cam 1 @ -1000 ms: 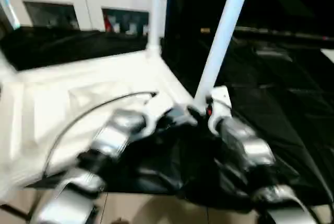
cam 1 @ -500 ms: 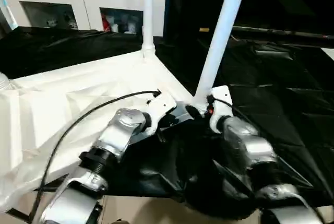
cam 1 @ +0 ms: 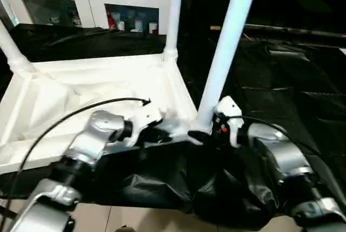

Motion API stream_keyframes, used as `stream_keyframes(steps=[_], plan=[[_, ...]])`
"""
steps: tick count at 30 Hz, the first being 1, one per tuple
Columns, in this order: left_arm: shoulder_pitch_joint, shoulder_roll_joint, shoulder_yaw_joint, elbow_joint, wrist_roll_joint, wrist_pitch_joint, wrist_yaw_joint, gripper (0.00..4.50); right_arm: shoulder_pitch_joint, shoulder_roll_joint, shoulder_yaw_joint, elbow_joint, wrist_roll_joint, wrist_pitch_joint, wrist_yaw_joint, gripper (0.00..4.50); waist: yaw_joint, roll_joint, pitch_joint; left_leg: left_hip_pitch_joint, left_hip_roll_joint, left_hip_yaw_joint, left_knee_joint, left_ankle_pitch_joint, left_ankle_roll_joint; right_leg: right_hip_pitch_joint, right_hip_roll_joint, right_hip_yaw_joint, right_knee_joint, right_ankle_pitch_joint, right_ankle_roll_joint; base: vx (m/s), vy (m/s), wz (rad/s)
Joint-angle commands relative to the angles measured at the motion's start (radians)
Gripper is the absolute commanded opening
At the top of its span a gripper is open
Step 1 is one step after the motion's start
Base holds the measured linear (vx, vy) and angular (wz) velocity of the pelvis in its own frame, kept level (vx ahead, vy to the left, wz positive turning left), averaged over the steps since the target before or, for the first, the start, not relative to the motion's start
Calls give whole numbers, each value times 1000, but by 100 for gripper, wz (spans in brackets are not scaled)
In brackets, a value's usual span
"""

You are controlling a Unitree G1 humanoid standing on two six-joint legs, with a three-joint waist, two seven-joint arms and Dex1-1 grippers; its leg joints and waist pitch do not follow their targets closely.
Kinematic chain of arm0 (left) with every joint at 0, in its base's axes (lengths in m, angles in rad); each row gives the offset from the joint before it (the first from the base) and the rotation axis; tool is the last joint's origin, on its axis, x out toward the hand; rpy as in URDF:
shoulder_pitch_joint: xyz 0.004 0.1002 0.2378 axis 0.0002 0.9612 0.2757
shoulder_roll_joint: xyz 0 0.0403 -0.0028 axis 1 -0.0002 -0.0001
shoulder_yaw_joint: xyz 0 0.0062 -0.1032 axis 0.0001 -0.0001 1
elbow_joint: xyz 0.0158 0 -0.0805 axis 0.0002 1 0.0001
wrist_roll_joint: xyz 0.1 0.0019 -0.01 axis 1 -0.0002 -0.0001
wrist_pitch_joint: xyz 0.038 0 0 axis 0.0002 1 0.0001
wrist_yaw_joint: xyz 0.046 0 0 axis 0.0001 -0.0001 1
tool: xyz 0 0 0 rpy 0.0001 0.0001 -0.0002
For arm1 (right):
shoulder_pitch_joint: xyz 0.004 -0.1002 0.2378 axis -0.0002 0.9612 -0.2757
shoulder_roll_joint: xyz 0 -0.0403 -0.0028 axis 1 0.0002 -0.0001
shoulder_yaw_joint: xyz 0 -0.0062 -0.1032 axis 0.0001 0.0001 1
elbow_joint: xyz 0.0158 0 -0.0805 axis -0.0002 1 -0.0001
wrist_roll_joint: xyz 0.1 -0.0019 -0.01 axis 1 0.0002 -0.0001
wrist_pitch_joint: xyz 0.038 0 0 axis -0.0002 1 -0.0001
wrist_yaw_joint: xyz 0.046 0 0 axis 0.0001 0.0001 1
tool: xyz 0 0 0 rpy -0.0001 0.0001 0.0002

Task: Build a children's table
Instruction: Rotate leg to tighten

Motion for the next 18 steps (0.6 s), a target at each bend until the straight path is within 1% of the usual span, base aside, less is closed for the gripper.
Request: stream_keyframes(steps=[1, 2, 3, 4, 5, 7, 8, 9, 11, 12, 14, 18], plan=[[13, -13, -17, -39, -37, -10, -41, 0, 0, -14, 17, -29, 7, -2, 29, 380, 0, -5, -58, -6, 11, 6, -58, -190, 42, 59, -66, 54, -73, -247, -154, 0, 0, 0], [16, -11, -17, -42, -37, -8, -41, 0, 0, -16, 23, -28, 2, -2, 35, 380, 0, -3, -57, -6, 11, 6, -58, -197, 40, 58, -65, 54, -75, -271, -146, 0, 0, 0], [21, -11, -16, -47, -36, -6, -43, 0, 1, -19, 29, -27, -5, -4, 41, 380, -1, -7, -56, -6, 9, 7, -58, -198, 38, 57, -65, 54, -77, -292, -136, 0, 0, 0], [23, -12, -15, -47, -35, -6, -39, 0, 1, -16, 31, -24, -6, -6, 40, 356, 0, -5, -56, -5, 10, 6, -58, -201, 36, 57, -66, 54, -77, -300, -134, 0, 0, 0], [23, -12, -15, -47, -35, -6, -39, 0, 1, -16, 31, -24, -6, -6, 40, 347, 0, -6, -56, -6, 11, 5, -58, -202, 34, 56, -66, 54, -77, -305, -131, 0, 0, 0], [25, -12, -15, -49, -36, -5, -35, 0, 1, -15, 33, -24, -1, -2, 43, 341, 0, -7, -56, -5, 10, 6, -58, -199, 33, 56, -65, 55, -76, -302, -129, 0, 0, 0], [26, -13, -14, -51, -37, -4, -31, 0, 2, -14, 35, -25, 1, 0, 47, 328, -1, -11, -57, -6, 10, 6, -57, -194, 35, 57, -64, 54, -75, -296, -129, 0, 0, 0], [28, -13, -14, -53, -38, -3, -29, 0, 3, -15, 36, -26, 2, 1, 50, 316, 0, -10, -57, -6, 9, 6, -56, -188, 36, 57, -65, 55, -75, -292, -129, 0, 0, 0], [29, -13, -14, -55, -38, -1, -27, 0, 3, -15, 36, -26, 1, 1, 52, 316, 1, -10, -58, -7, 9, 6, -56, -175, 37, 58, -65, 55, -72, -276, -132, 0, 0, 0], [29, -13, -14, -55, -38, -1, -26, 0, 3, -14, 37, -25, 1, 0, 52, 296, 1, -10, -58, -7, 9, 7, -55, -173, 38, 58, -65, 55, -71, -270, -134, 0, 0, 0], [29, -14, -13, -56, -38, 0, -24, 0, 4, -15, 38, -25, 2, 1, 52, 281, 1, -9, -58, -7, 9, 7, -55, -169, 40, 58, -64, 55, -71, -261, -136, 0, 0, 0], [24, -26, -7, -40, -32, -8, 1, 0, 17, -2, 35, -28, 0, 6, 26, 275, 0, -8, -58, -7, 9, 7, -55, -173, 38, 58, -64, 55, -72, -265, -134, 0, 0, 0]])
